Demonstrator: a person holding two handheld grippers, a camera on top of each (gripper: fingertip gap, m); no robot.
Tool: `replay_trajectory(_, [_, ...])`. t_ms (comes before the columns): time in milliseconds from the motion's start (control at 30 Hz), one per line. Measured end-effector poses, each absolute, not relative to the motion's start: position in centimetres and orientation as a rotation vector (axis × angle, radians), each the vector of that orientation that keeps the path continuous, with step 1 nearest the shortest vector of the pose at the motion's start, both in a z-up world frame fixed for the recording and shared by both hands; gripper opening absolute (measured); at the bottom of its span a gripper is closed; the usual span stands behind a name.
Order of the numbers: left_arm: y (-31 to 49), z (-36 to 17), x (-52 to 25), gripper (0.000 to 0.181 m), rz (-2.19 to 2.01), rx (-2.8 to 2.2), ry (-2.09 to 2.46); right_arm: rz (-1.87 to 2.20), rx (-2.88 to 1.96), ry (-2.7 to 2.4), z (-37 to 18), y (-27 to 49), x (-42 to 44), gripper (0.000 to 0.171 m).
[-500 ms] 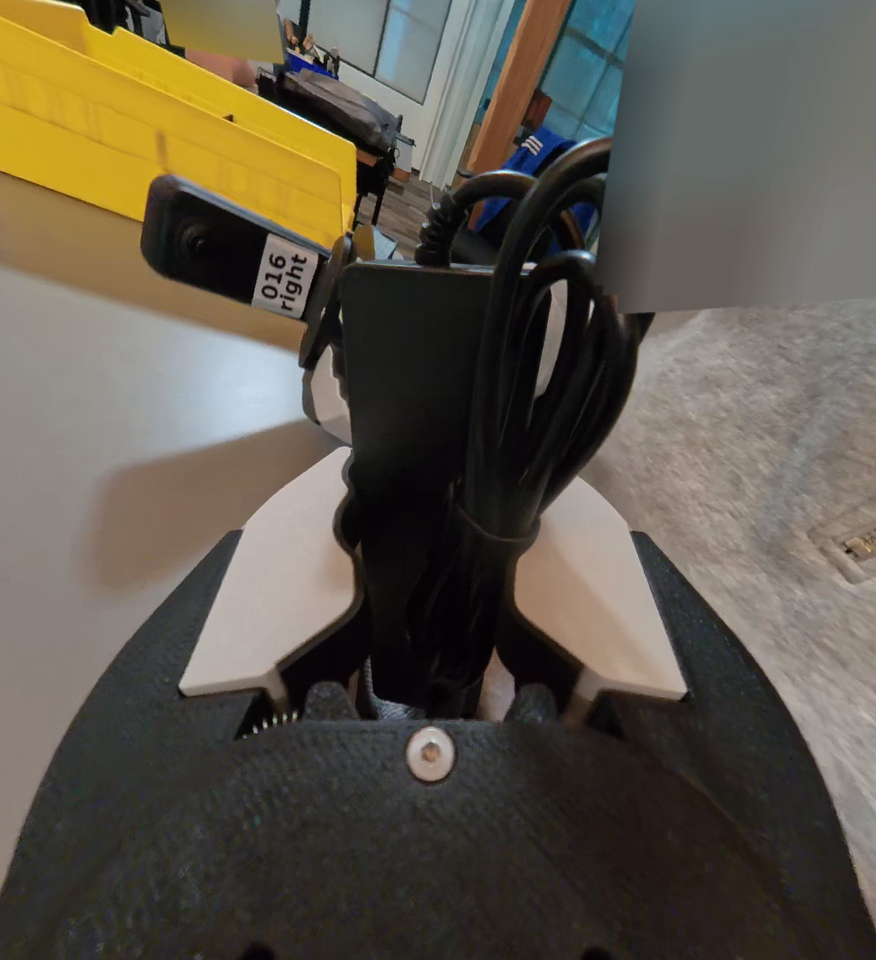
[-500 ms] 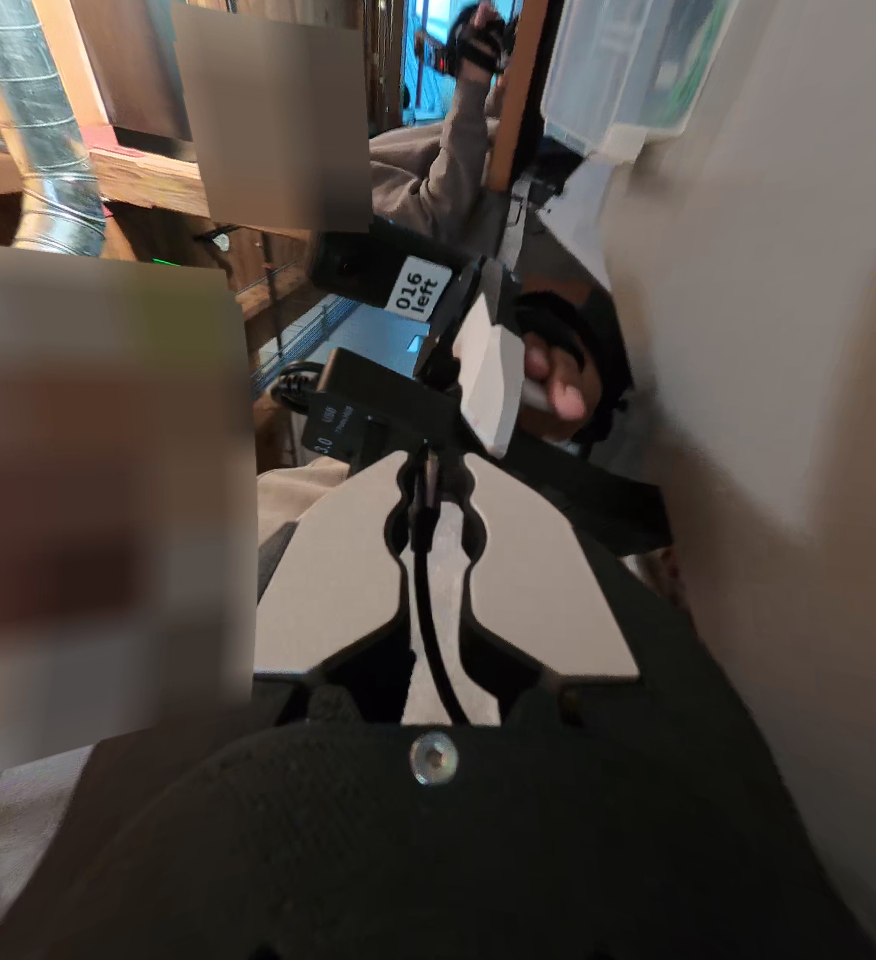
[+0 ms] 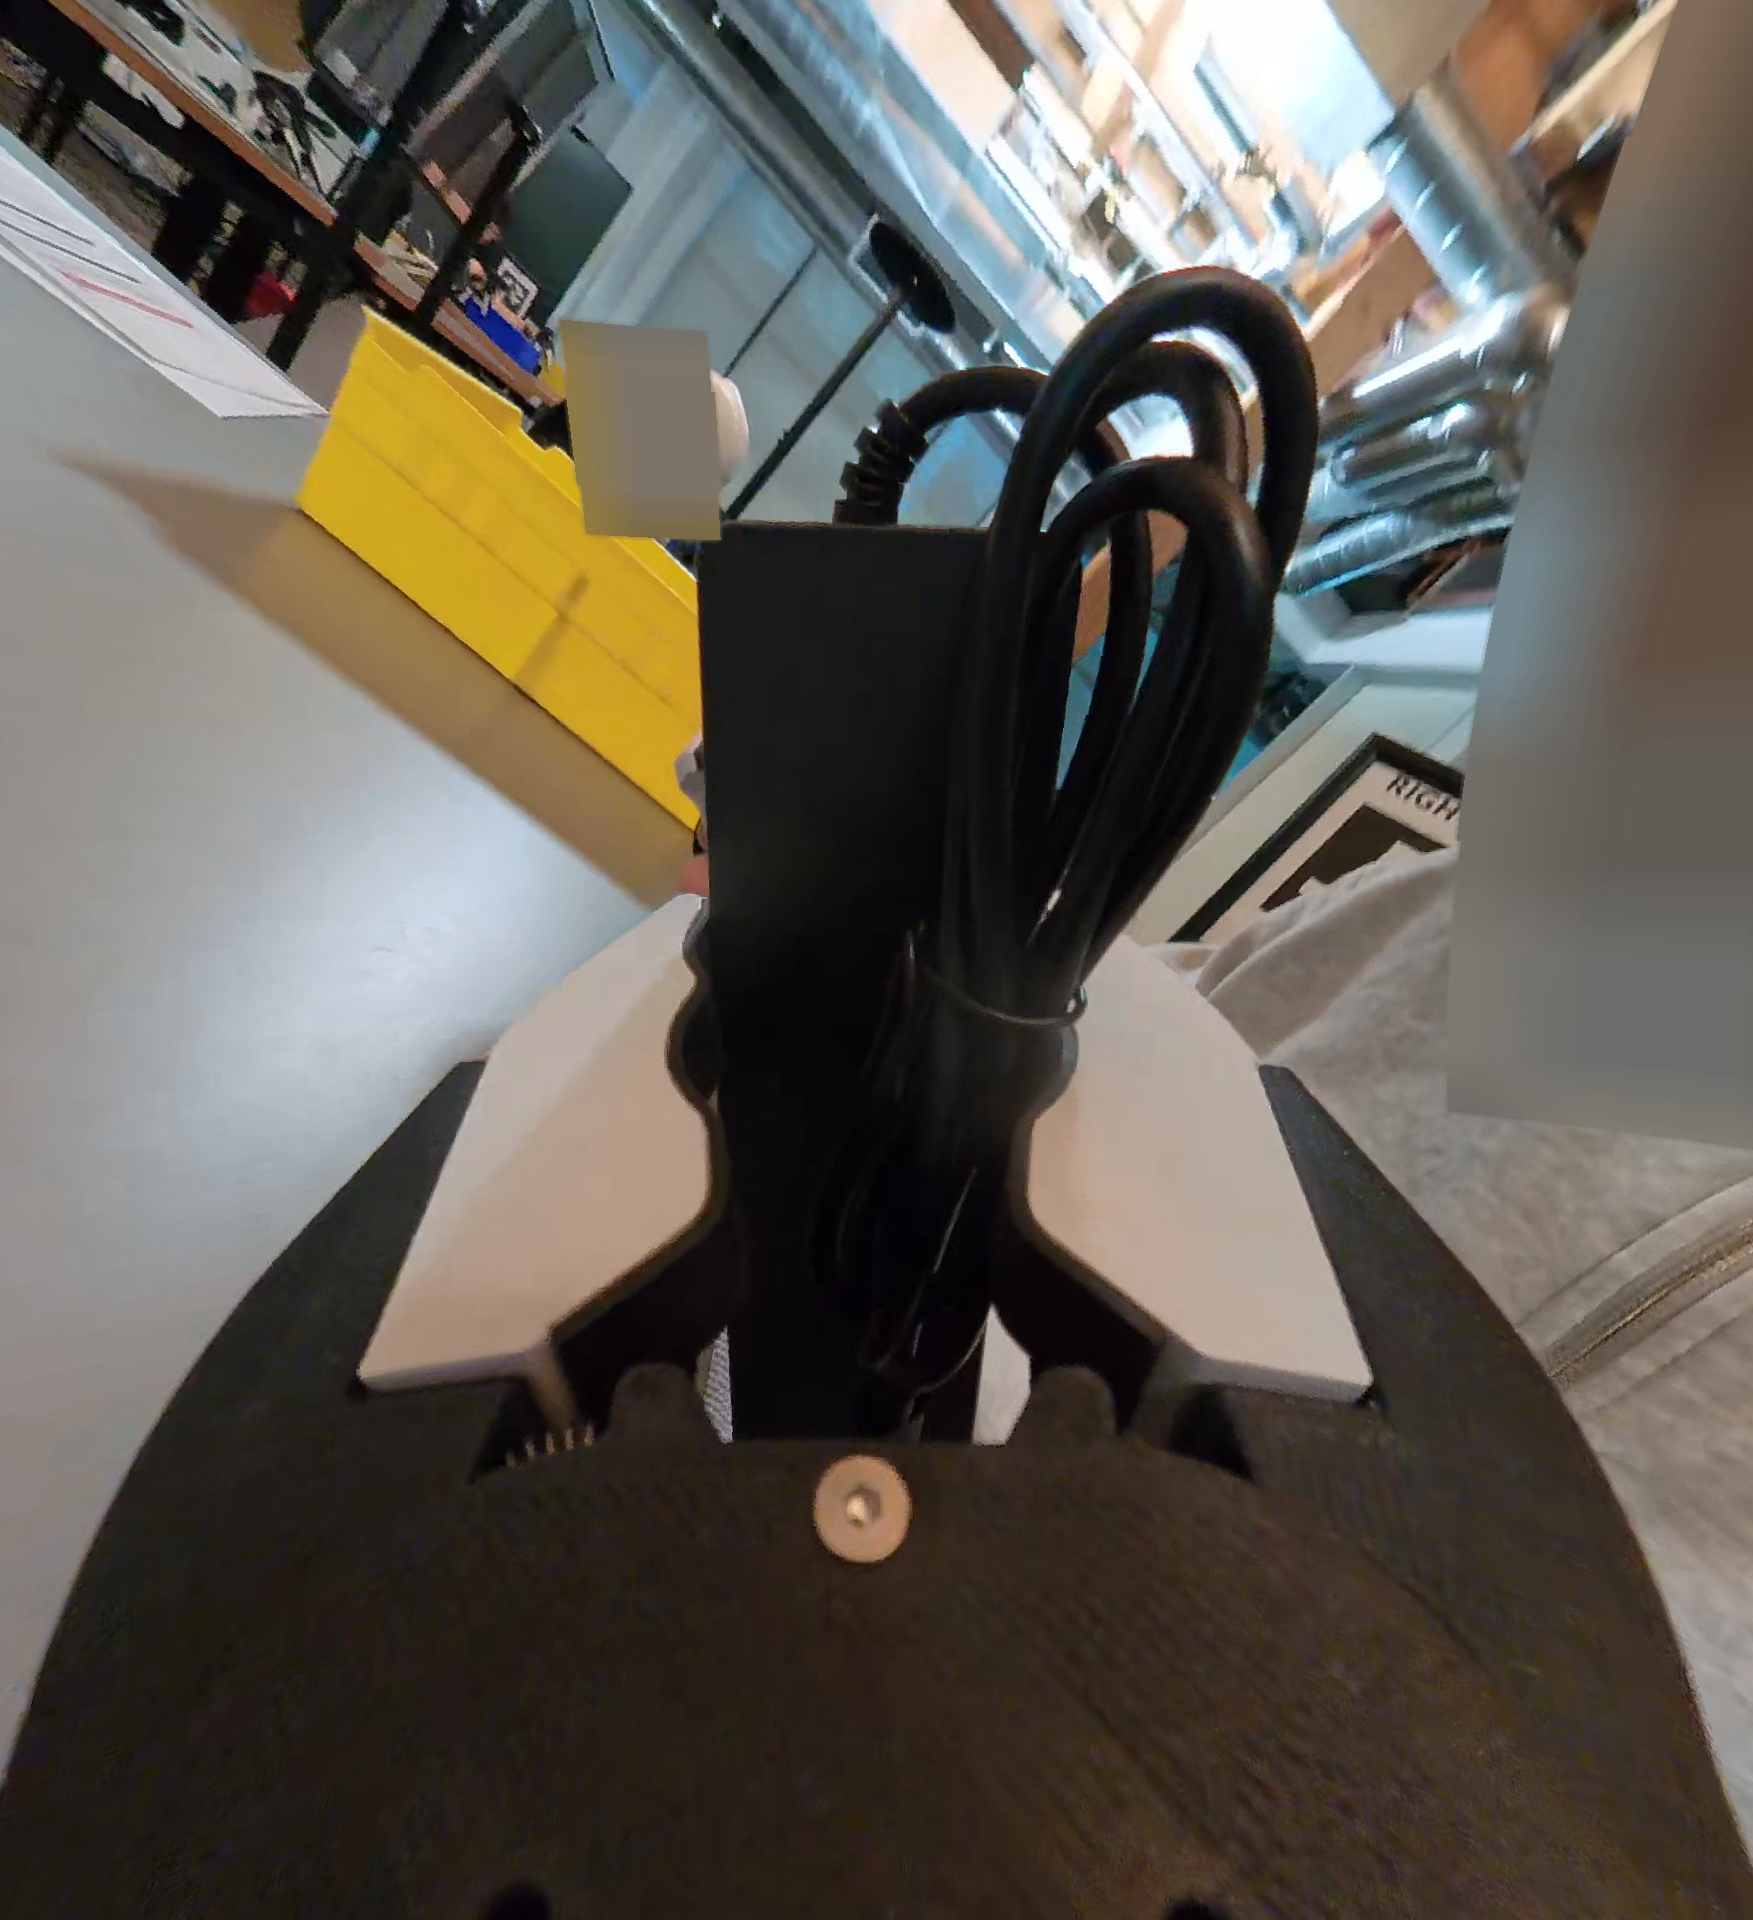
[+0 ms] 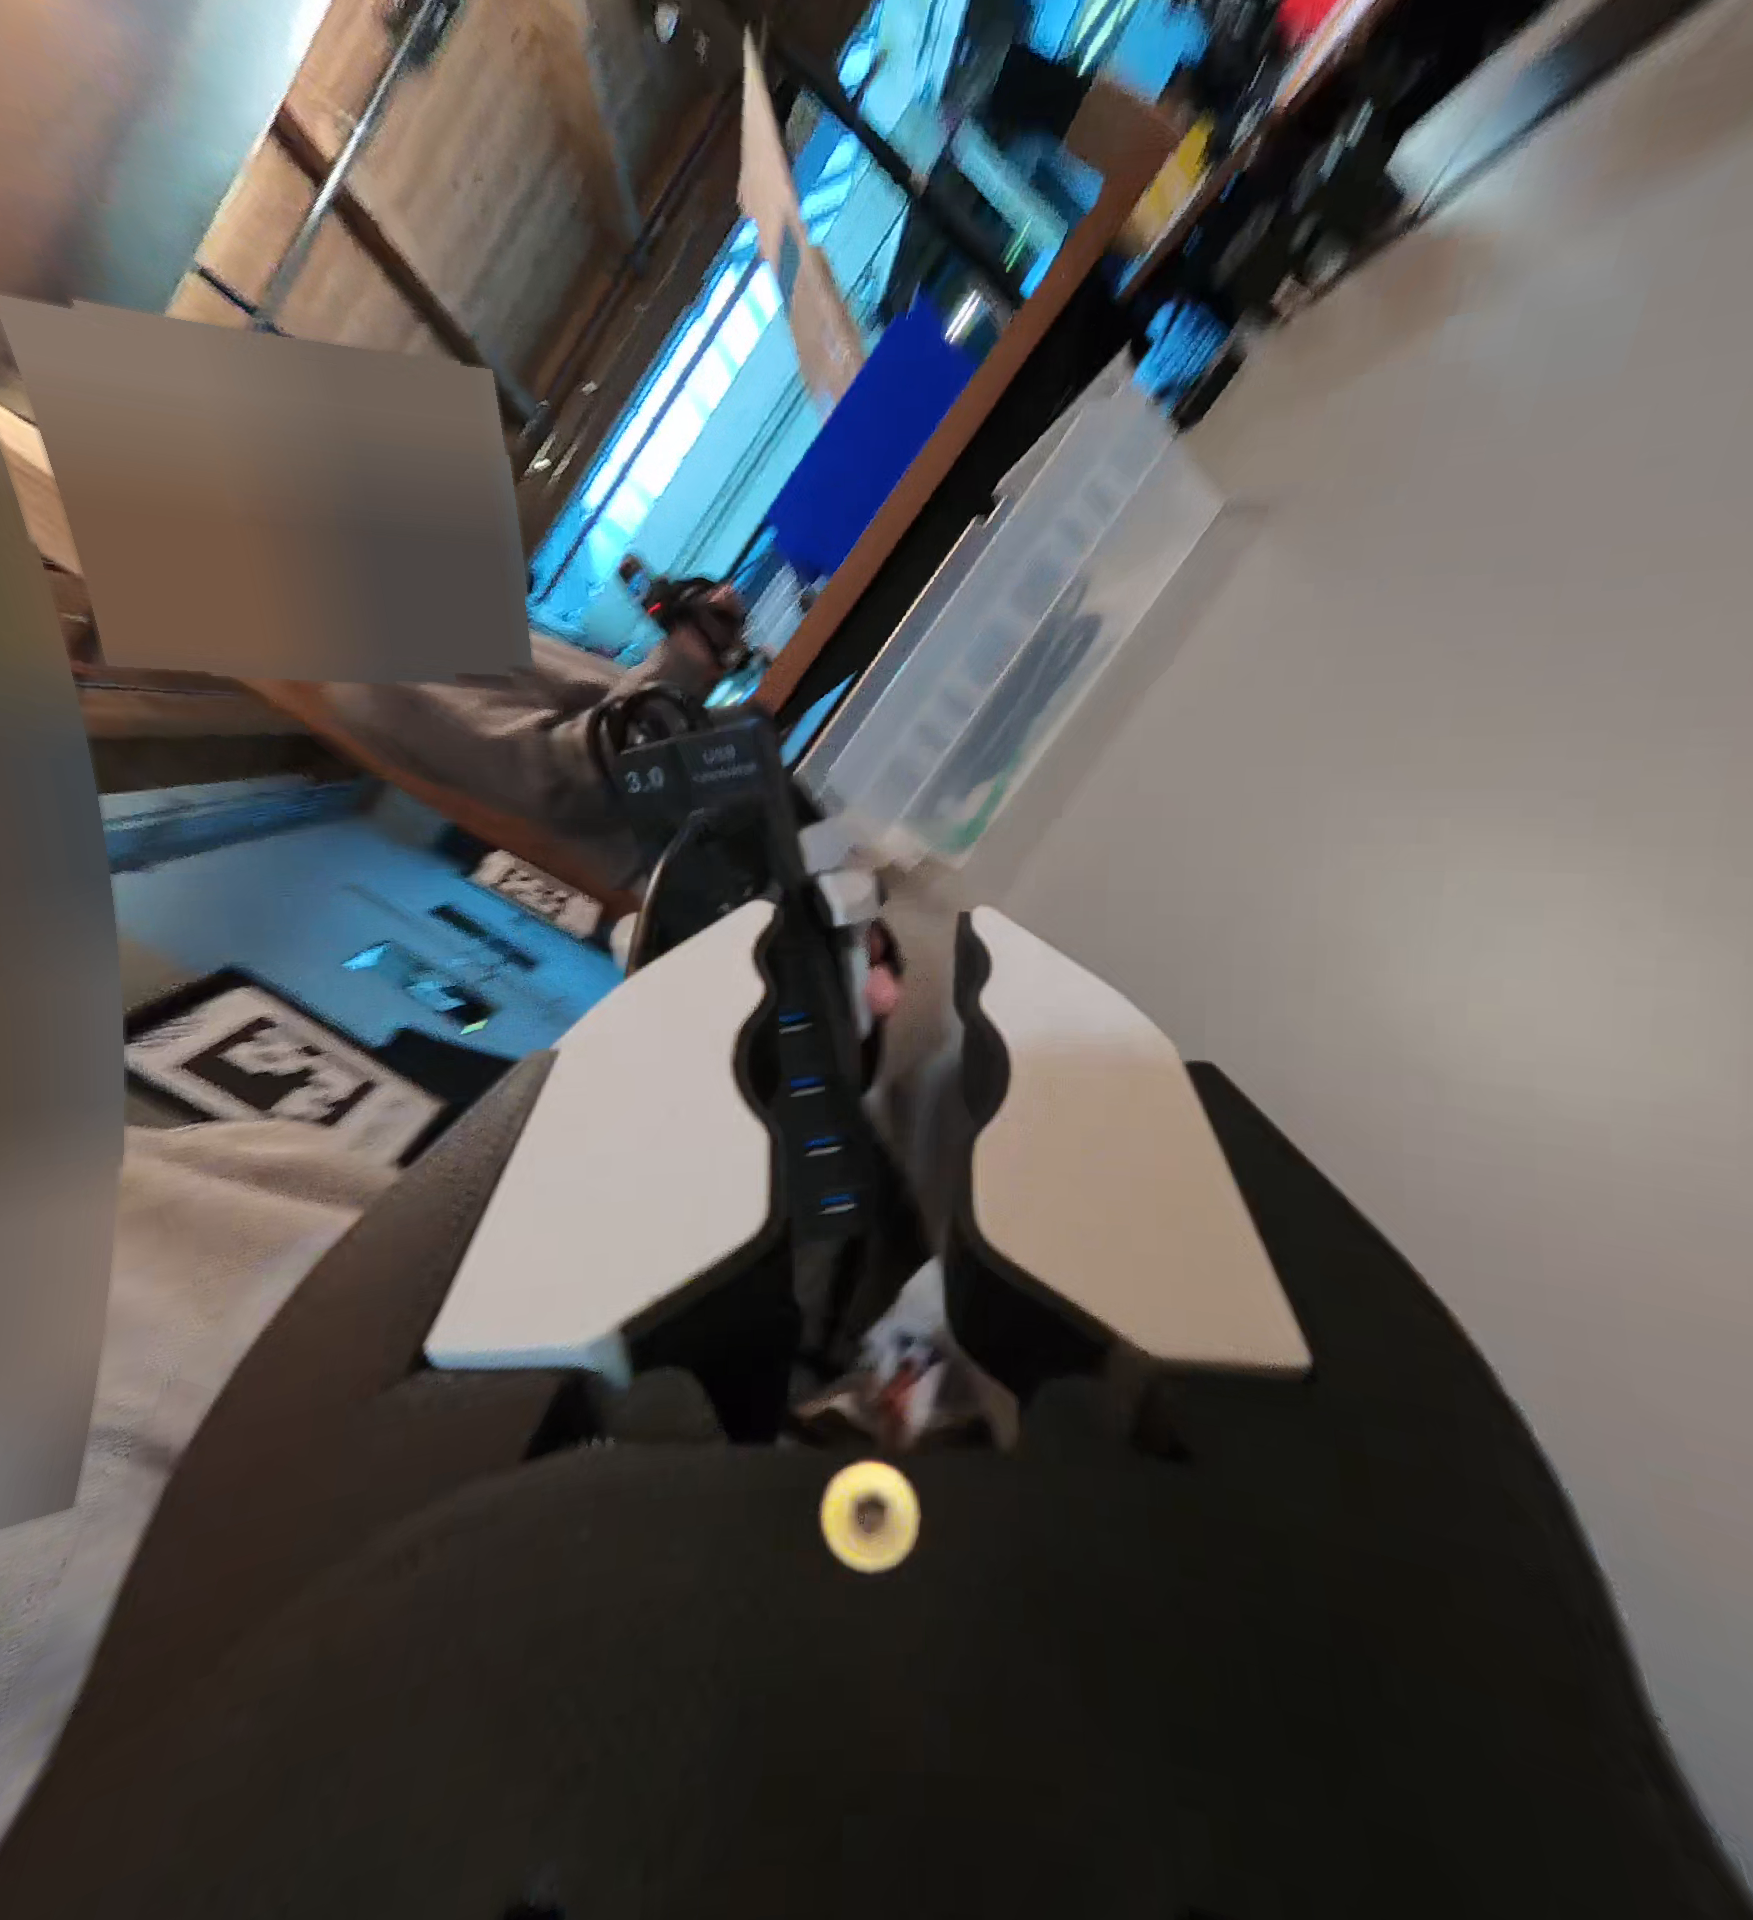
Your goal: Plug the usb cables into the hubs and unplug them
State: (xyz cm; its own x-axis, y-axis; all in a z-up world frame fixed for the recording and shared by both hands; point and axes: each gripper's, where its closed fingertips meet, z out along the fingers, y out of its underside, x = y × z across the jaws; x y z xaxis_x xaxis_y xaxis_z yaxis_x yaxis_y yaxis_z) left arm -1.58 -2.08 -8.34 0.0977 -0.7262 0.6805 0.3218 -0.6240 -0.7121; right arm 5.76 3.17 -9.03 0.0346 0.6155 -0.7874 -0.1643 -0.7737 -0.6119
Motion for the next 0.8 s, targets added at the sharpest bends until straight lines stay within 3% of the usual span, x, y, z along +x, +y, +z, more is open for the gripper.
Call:
replay_trajectory(233, [-1.6, -8.4, -2.0, 0.057, -1.66, -1.568, 0.361, 1.535, -1.564, -0.583, -6.5, 3.3, 7.0, 0.035])
replay_trajectory(467, [-1.7, -8.4, -1.7, 0.057, -1.658, -1.567, 0.36, 1.682, -1.666, -0.71, -8.4, 0.3, 3.8, 0.05])
replay_trajectory(800, [-2.5, -9.0, -0.1, 0.058, -1.639, -1.608, 0.422, 1.52, -1.707, -0.906, -9.9, -1.6, 2.3, 0.04])
